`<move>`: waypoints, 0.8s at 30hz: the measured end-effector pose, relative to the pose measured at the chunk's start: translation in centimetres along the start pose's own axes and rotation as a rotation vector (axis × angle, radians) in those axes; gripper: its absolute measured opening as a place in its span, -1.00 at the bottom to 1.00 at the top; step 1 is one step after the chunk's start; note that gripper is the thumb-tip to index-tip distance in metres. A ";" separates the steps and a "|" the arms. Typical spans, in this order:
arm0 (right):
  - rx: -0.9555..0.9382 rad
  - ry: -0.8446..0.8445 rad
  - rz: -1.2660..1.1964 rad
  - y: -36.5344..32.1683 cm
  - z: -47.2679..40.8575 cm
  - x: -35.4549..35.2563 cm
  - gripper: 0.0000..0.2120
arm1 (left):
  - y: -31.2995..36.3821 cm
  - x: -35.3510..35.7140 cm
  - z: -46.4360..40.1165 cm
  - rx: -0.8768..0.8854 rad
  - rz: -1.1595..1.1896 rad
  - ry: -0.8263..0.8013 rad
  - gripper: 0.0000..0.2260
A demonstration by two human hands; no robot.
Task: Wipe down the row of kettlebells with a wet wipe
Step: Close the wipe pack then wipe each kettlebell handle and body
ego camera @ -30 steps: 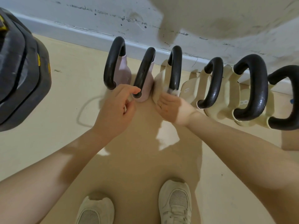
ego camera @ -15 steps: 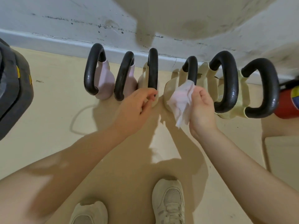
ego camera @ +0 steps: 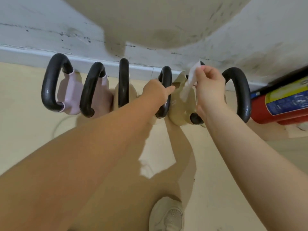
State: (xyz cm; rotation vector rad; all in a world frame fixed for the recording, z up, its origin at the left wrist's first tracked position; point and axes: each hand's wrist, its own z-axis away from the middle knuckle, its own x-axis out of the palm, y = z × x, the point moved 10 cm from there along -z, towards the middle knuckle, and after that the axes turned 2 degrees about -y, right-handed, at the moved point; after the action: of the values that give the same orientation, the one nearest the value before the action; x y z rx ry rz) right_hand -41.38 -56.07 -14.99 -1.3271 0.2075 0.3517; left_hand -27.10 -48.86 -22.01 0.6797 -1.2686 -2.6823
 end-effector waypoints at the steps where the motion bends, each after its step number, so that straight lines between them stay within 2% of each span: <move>1: -0.015 0.001 0.054 -0.2 -0.4 0.3 -0.89 | 0.0 0.2 -0.1 0.008 -0.005 -0.029 -0.61; 4: -0.098 0.005 0.231 -0.7 -1.1 1.0 -0.87 | -0.4 0.1 0.6 0.052 -0.006 -0.068 -0.72; 7: -0.247 -0.060 0.283 -1.4 -0.3 2.2 -0.86 | -1.7 -0.1 1.4 0.064 0.047 -0.066 -0.74; 12: -0.494 -0.382 0.466 -1.3 2.8 5.6 -0.85 | -2.0 -0.5 2.4 0.108 0.053 -0.031 -0.75; 15: -0.696 -0.641 0.712 -0.3 5.0 8.5 -0.75 | -2.5 -0.8 2.6 0.120 0.074 -0.009 -0.73; 18: -0.867 -0.797 0.907 -0.2 5.6 10.0 -0.63 | -3.0 -1.3 3.1 0.137 0.056 0.016 -0.78; 20: -0.832 -0.809 0.891 -1.0 4.6 10.6 -0.59 | -2.8 -1.6 3.5 0.185 0.058 0.022 -0.78; 22: -0.781 -0.779 0.871 -1.7 3.8 11.4 -0.64 | -2.6 -1.6 3.6 0.208 0.046 0.020 -0.74; 24: -0.834 -0.762 0.901 -2.1 4.5 12.1 -0.68 | -2.6 -1.6 3.5 0.202 0.030 0.013 -0.78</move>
State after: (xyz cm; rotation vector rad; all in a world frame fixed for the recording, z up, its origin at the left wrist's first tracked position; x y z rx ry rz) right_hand -29.56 -50.55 -16.20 -1.7332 -0.0162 1.8179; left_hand -26.97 -44.20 -21.50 0.6924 -1.5487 -2.5442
